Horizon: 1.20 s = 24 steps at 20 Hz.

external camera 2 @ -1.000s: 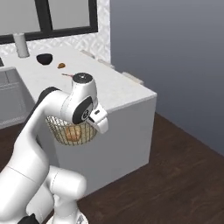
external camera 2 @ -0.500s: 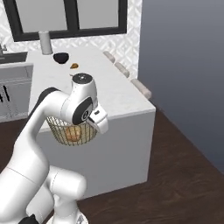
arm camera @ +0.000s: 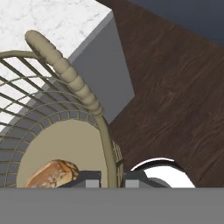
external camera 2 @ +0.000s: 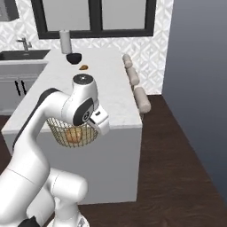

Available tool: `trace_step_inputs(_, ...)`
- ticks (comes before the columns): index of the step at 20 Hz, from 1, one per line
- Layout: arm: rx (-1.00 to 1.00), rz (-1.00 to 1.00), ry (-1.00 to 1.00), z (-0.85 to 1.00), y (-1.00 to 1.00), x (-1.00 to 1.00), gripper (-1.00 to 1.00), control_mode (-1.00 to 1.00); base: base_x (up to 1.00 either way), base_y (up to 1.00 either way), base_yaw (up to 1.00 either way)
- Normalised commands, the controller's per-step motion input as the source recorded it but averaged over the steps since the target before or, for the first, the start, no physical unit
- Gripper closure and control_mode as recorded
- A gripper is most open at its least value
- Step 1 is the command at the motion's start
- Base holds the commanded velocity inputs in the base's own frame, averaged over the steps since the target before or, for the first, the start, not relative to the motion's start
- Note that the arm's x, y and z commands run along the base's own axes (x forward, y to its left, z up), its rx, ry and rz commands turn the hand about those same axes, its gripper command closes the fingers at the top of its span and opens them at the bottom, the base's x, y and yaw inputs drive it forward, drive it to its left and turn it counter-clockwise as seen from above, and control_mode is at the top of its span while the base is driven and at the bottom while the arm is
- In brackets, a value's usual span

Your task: Open the cabinet, pick up the bread from the cabinet and place it in the basket. Then move the basket to the dining counter.

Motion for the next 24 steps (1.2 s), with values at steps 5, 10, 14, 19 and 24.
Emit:
trace_step_inputs(5, 0.00, 0.00, 0.00, 0.00, 0.00, 0.00, 1.00, 1.00, 0.47, -0.61, 0.34)
trace_step_inputs(10, 0.00, 0.00, 0.00, 0.00, 0.00, 0.00, 1.00, 1.00, 0.43, -0.15, 0.32)
trace_step_inputs(14, 0.00, 0.00, 0.00, 0.00, 0.00, 0.00, 1.00, 1.00, 0.40, -0.25, 0.34)
trace_step_inputs(19, 0.00, 0.00, 0.00, 0.00, 0.00, 0.00, 1.00, 1.00, 0.49, -0.46, 0.08)
trace_step_inputs(24, 0.00, 0.00, 0.00, 0.00, 0.00, 0.00, 1.00, 1.00, 0.63, -0.47, 0.07)
